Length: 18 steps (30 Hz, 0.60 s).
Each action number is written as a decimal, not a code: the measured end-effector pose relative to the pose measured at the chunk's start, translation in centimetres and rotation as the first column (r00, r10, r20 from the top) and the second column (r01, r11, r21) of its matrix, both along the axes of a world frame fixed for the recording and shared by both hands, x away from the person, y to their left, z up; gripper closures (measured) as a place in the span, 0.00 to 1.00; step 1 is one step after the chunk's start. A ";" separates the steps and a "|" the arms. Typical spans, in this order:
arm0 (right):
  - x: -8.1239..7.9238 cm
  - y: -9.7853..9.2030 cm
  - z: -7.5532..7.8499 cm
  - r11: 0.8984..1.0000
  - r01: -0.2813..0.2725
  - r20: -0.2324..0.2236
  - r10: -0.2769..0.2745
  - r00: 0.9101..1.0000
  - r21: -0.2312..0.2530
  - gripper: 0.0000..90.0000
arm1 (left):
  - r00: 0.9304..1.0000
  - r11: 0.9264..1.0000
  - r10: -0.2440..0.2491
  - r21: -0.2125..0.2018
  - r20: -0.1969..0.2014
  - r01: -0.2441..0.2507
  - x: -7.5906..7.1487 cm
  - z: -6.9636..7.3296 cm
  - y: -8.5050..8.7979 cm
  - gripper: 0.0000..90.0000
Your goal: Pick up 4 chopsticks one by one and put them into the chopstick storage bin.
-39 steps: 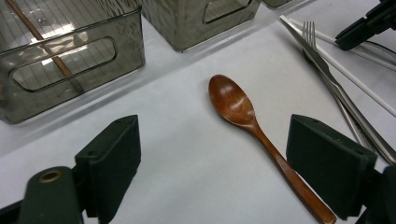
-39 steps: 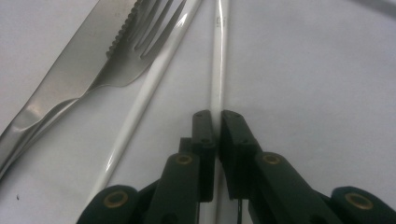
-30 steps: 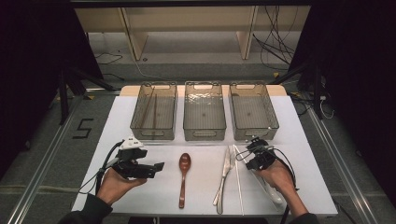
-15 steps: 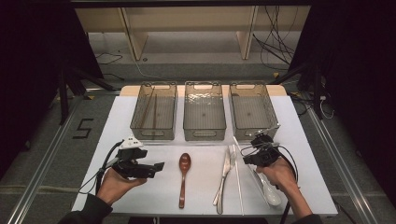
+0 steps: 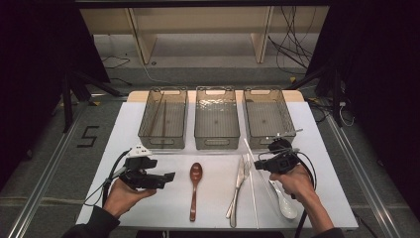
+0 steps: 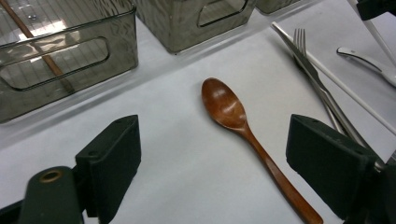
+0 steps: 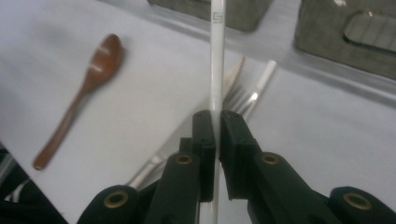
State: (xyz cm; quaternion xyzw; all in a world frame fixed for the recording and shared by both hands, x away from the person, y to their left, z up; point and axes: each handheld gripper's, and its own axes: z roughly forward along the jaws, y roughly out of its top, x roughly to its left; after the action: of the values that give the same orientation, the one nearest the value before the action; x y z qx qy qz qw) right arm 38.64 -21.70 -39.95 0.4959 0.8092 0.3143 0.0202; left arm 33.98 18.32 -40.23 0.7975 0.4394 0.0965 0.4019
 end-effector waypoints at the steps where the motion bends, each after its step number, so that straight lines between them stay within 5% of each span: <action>1: -0.1 0.2 0.3 1.000 -0.005 0.013 0.005 1.000 0.004 0.95 | 1.000 1.000 -0.001 -0.007 -0.002 0.001 0.0 0.0 -0.1 0.19; 18: 0.1 4.9 2.4 0.997 -0.065 0.113 0.061 0.992 0.039 0.95 | 0.997 0.993 -0.067 -0.102 -0.025 0.064 -0.4 0.2 -3.7 0.19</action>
State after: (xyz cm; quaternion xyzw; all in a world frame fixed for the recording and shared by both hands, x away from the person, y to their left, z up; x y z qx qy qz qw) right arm 38.77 -16.83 -37.55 0.4522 0.8152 0.3590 0.0449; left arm 33.62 14.58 -40.06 0.7913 0.4229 0.0496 0.4388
